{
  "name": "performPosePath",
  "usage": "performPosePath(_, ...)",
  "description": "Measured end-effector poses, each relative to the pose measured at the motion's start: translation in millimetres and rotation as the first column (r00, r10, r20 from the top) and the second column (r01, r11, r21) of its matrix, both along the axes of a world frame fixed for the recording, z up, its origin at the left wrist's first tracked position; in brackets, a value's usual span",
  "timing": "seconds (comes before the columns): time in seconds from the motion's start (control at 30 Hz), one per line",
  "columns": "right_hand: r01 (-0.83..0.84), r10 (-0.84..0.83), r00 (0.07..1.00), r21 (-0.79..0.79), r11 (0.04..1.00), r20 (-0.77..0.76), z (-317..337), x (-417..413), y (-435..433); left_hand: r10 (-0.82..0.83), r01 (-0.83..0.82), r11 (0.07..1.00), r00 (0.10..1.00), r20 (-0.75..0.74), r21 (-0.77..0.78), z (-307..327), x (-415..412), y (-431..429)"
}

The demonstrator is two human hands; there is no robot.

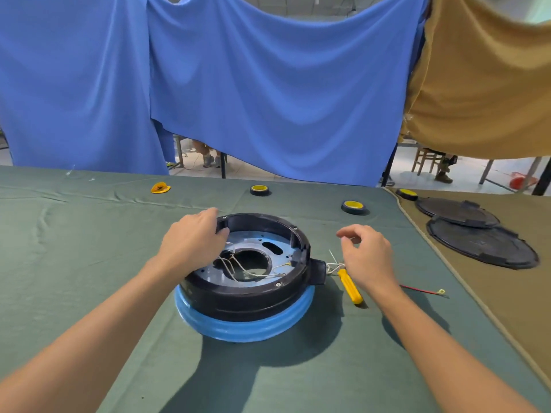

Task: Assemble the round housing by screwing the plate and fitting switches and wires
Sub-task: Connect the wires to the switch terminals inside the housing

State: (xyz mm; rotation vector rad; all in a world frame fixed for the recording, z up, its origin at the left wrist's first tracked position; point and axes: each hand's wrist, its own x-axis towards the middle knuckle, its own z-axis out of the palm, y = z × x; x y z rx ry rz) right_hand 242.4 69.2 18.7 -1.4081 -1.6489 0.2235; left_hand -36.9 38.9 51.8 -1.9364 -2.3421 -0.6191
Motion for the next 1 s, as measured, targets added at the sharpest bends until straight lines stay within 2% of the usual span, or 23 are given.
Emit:
performPosePath(0.13, -0.008, 0.055, 0.966, -0.186, 0.982, 0.251, -9.9, 32.0, 17.3, -0.104, 0.086, 0.993, 0.967, -0.233, -0.085, -8.3, 12.8, 10.4)
performPosePath(0.23, -0.045, 0.116, 0.943, -0.225, 0.973, 0.312, -25.3, 39.5, 21.0, -0.132, 0.099, 0.988, 0.942, -0.309, -0.122, -17.7, 13.6, 14.7)
performPosePath(0.37, -0.086, 0.154, 0.94, -0.223, 0.971, 0.305, -28.8, 38.7, 24.0, -0.148, 0.119, 0.985, 0.949, -0.277, -0.121, -18.7, 11.1, 15.3)
performPosePath(0.57, -0.098, 0.161, 0.913, -0.182, 0.978, 0.374, -33.7, 36.8, 17.9, -0.16, 0.141, 0.986, 0.956, -0.246, -0.091, -16.7, 11.2, 12.7)
performPosePath(0.83, -0.155, 0.149, 0.959, 0.007, 0.988, 0.241, -24.6, 31.2, 2.0, -0.169, 0.173, 0.985, 0.98, -0.101, 0.027, -12.6, 13.9, 4.6)
performPosePath(1.0, -0.044, 0.028, 0.989, 0.103, 0.994, 0.146, -21.9, 33.7, -0.8, -0.177, 0.18, 0.982, 0.982, -0.058, 0.047, -10.6, 15.3, 1.6)
